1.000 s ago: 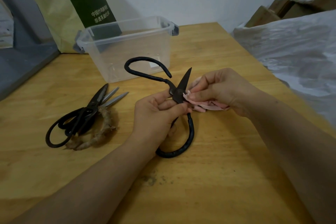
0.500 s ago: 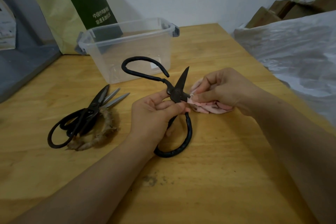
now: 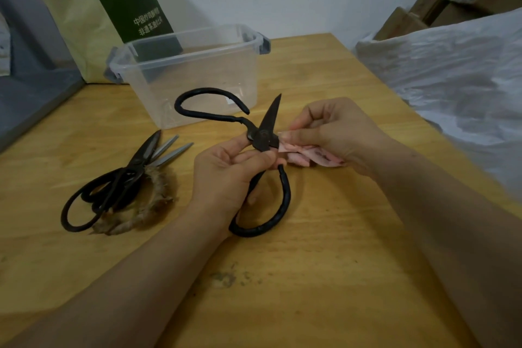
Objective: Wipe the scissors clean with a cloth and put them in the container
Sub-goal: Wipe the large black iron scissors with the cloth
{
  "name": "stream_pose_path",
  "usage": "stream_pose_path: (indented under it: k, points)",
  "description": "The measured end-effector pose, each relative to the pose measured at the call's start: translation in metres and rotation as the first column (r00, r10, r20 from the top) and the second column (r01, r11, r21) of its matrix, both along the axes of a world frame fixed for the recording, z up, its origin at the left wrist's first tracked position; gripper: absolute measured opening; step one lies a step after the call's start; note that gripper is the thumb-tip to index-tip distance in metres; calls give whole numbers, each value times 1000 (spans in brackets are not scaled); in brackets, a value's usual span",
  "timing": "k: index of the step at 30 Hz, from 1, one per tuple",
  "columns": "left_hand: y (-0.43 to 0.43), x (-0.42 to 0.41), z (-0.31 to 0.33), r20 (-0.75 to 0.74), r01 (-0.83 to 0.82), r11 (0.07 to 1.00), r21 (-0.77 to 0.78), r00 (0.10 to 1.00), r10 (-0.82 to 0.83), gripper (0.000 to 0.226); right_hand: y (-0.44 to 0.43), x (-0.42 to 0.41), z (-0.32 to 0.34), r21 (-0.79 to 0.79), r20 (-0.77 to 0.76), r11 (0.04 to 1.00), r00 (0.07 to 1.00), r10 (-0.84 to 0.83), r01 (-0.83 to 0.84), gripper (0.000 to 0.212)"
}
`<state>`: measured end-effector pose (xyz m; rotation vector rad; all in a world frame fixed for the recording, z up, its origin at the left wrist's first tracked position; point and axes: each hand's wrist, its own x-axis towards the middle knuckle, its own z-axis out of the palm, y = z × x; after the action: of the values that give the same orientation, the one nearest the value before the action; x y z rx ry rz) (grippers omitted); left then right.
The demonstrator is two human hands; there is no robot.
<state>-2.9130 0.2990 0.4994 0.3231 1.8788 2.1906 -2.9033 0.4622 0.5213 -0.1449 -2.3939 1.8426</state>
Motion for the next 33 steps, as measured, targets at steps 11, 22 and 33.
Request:
stream_pose_path:
  k: [11, 22, 33]
  points:
    - [-3, -3, 0, -22, 17, 1000, -17, 1000, -18, 26, -1, 2, 1, 44, -6, 999, 1000, 11, -10, 14]
    - [-5, -7, -3, 12, -5, 1000, 13, 1000, 5, 37, 8, 1, 4, 81, 29, 996, 999, 25, -27, 13]
    - [-6, -8, 0, 11, -34, 999, 25, 999, 34, 41, 14, 4, 5, 65, 76, 997, 997, 27, -32, 10]
